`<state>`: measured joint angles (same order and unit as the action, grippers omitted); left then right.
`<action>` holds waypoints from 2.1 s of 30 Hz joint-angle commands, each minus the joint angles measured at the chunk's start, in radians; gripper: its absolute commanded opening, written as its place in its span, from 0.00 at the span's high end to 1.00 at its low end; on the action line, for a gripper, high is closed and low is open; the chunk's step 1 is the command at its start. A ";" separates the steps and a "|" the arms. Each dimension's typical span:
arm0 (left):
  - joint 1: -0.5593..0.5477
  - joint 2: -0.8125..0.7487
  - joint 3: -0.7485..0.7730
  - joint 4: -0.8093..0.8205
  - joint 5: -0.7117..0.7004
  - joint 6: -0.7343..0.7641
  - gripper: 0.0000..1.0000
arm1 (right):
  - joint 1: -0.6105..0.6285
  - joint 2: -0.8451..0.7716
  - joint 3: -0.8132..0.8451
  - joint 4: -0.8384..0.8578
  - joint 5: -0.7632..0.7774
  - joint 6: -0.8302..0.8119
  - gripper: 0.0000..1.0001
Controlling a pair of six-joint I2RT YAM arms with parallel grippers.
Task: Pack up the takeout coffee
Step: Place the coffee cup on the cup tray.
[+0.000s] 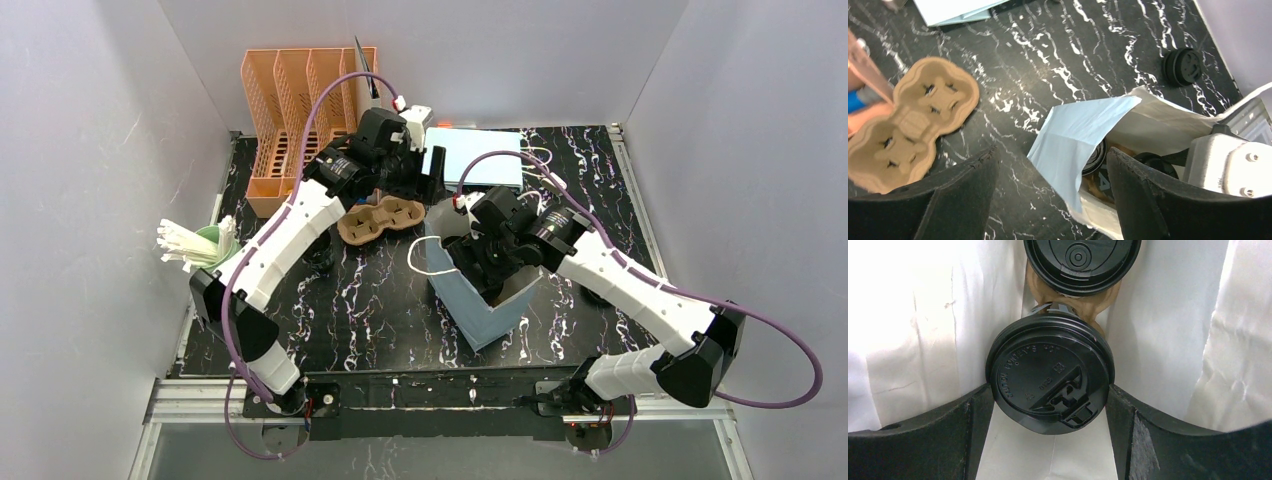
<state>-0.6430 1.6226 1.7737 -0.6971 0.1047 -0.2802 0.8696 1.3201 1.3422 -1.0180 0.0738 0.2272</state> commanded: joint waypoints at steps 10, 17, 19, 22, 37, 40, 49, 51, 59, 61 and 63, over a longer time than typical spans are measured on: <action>0.000 0.068 -0.043 0.089 0.213 0.123 0.33 | -0.003 -0.032 -0.023 0.042 0.011 -0.011 0.71; -0.009 0.060 -0.091 0.088 0.223 0.130 0.70 | -0.003 -0.057 -0.047 0.038 0.029 -0.011 0.72; -0.021 0.056 -0.098 0.095 0.201 0.139 0.88 | -0.004 -0.072 -0.065 0.045 0.028 -0.012 0.73; -0.048 0.048 -0.075 0.102 0.149 0.164 1.00 | -0.003 -0.091 -0.096 0.068 0.029 -0.019 0.74; -0.195 -0.240 -0.308 0.439 -0.083 0.152 1.00 | 0.000 -0.159 -0.086 0.098 0.129 -0.011 0.77; -0.224 -0.264 -0.335 0.470 -0.150 0.155 1.00 | 0.003 -0.181 -0.113 0.118 0.172 -0.025 0.77; -0.259 -0.327 -0.499 0.612 -0.197 0.061 1.00 | 0.015 -0.186 -0.178 0.165 0.331 -0.016 0.77; -0.260 -0.333 -0.523 0.640 -0.182 0.051 1.00 | 0.016 -0.189 -0.197 0.169 0.353 -0.012 0.78; -0.261 -0.328 -0.530 0.685 -0.176 0.010 1.00 | 0.016 -0.173 -0.217 0.116 0.370 0.005 0.78; -0.261 -0.317 -0.517 0.690 -0.177 0.001 1.00 | 0.016 -0.173 -0.217 0.117 0.376 0.005 0.78; -0.261 -0.307 -0.492 0.671 -0.186 0.002 1.00 | 0.016 -0.164 -0.210 0.111 0.384 0.005 0.78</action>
<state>-0.8989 1.3426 1.2331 -0.0639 -0.0685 -0.2550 0.8841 1.1519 1.1301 -0.8955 0.4149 0.2131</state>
